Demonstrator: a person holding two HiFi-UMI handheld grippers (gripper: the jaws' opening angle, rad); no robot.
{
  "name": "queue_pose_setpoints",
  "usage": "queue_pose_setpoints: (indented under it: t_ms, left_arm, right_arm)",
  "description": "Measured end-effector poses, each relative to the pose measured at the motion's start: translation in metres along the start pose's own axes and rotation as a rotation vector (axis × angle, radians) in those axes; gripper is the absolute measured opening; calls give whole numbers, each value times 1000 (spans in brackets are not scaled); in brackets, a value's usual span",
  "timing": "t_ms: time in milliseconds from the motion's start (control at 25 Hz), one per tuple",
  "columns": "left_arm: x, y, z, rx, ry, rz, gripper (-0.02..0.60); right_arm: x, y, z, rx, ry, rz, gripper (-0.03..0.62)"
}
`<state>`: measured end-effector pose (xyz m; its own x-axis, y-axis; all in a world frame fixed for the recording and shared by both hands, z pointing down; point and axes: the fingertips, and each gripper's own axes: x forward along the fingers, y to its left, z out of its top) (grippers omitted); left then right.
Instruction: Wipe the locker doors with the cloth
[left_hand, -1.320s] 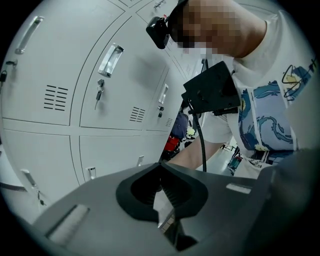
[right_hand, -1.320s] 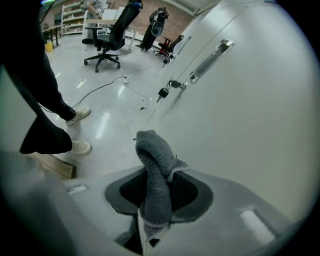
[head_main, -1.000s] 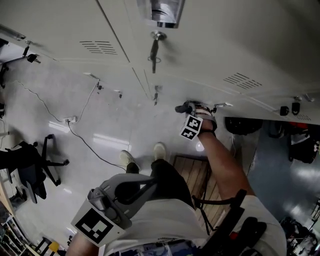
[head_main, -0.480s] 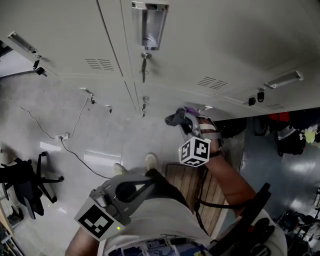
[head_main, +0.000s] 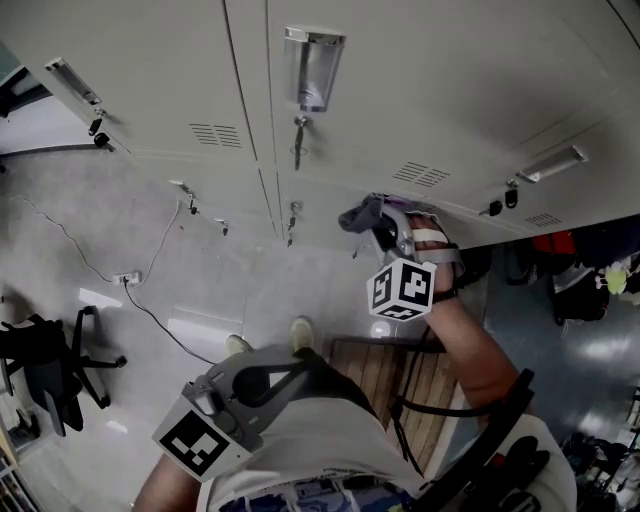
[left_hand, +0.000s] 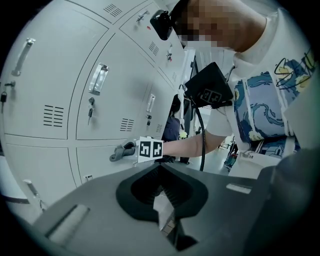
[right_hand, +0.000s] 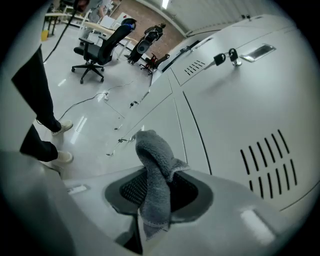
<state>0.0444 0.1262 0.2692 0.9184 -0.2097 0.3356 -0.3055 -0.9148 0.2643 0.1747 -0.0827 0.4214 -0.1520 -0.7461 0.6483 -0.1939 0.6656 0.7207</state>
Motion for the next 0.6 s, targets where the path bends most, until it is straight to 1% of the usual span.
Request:
queue_pose_setpoints:
  t_ms: [240,600]
  left_arm:
    - [-1,5,-6,-32,-1,37,3]
    - [8,12,-17,-73,19,53,3]
  right_arm:
    - [36,33,-6,-17,8,70,110]
    - [96,97,-23,10,55,175,110]
